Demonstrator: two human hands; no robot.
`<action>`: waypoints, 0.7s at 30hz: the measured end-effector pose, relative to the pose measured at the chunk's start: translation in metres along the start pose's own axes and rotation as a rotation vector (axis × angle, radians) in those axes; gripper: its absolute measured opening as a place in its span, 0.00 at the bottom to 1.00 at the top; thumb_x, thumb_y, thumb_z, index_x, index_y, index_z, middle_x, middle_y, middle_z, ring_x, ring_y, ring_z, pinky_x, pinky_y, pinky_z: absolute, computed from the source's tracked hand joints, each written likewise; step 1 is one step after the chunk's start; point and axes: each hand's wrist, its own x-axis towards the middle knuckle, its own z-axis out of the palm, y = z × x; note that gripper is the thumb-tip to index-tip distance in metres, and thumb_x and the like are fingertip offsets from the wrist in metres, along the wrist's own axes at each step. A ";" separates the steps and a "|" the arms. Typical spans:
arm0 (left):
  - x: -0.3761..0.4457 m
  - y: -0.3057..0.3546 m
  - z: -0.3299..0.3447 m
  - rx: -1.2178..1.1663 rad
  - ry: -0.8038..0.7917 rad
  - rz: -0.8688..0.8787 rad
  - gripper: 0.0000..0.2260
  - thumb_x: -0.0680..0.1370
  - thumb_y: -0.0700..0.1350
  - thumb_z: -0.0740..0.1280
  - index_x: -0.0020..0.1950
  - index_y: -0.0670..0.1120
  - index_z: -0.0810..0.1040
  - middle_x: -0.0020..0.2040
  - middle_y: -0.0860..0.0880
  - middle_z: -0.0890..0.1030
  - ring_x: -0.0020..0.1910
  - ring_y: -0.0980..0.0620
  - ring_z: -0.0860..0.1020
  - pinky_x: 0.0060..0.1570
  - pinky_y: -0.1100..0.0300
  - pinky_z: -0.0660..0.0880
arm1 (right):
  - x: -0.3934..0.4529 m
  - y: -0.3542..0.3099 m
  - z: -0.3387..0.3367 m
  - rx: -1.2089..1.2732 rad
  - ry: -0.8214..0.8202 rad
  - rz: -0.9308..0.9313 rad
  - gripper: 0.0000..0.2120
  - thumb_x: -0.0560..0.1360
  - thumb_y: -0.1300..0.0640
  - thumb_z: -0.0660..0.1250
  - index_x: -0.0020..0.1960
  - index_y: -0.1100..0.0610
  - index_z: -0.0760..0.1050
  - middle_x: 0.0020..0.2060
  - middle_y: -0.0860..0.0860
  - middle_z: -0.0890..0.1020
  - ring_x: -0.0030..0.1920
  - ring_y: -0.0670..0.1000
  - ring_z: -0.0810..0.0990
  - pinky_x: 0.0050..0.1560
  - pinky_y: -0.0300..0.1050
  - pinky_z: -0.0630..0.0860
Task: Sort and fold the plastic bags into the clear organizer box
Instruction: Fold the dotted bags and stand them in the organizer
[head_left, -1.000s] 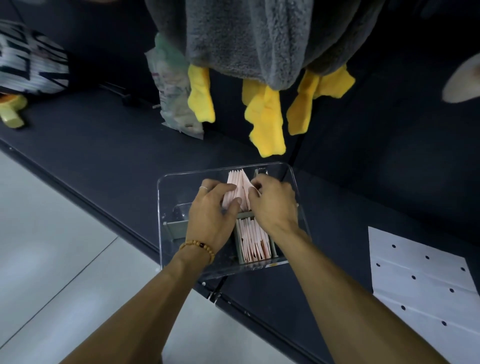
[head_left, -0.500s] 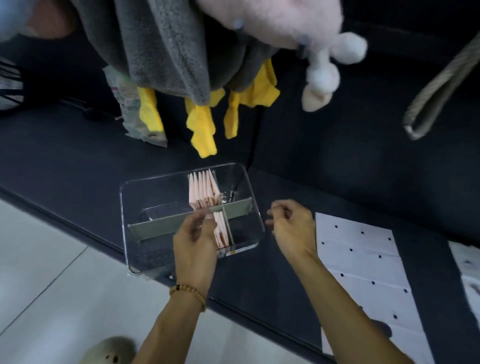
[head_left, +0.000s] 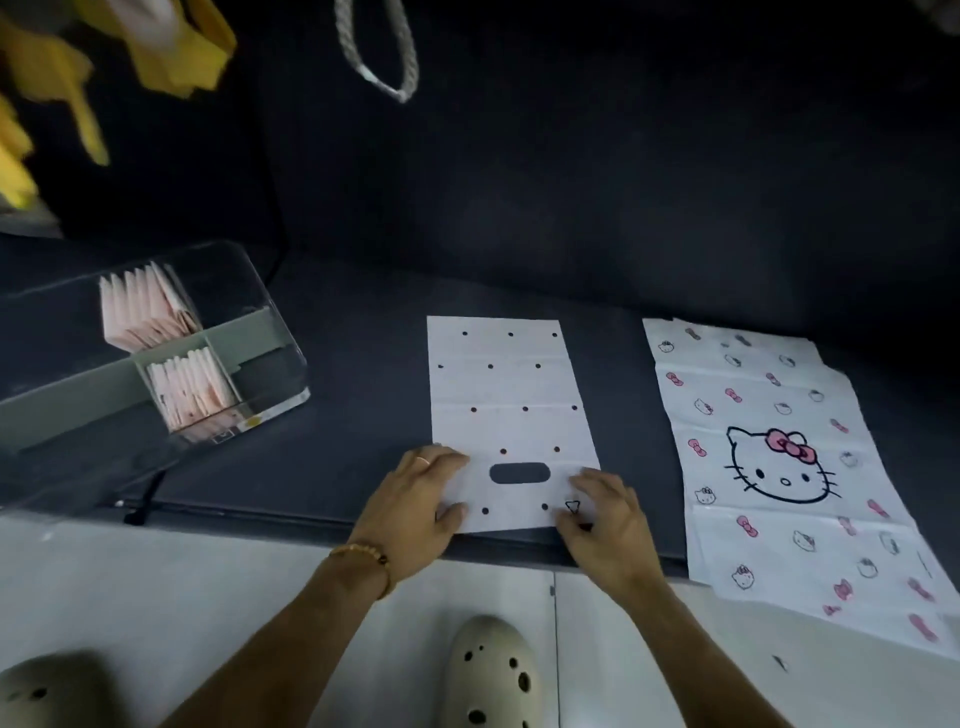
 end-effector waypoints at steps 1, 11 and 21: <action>0.001 -0.002 0.003 0.084 -0.036 0.032 0.24 0.77 0.49 0.64 0.72 0.52 0.64 0.71 0.56 0.63 0.71 0.54 0.61 0.70 0.57 0.60 | -0.003 0.005 0.004 -0.046 0.006 -0.051 0.21 0.74 0.50 0.70 0.66 0.53 0.74 0.67 0.47 0.71 0.65 0.51 0.69 0.67 0.51 0.68; 0.013 -0.004 0.009 0.327 0.067 0.107 0.11 0.80 0.46 0.58 0.60 0.51 0.76 0.65 0.56 0.72 0.68 0.55 0.63 0.63 0.60 0.62 | -0.001 -0.007 0.012 -0.136 0.209 -0.283 0.02 0.74 0.58 0.69 0.43 0.55 0.81 0.54 0.49 0.79 0.52 0.54 0.75 0.46 0.48 0.69; 0.022 -0.014 -0.050 -0.452 0.074 -0.206 0.08 0.78 0.39 0.64 0.39 0.46 0.74 0.37 0.48 0.77 0.38 0.50 0.74 0.42 0.57 0.70 | 0.007 -0.031 -0.025 -0.025 -0.110 -0.290 0.33 0.69 0.45 0.72 0.71 0.45 0.65 0.66 0.42 0.75 0.64 0.47 0.74 0.65 0.45 0.71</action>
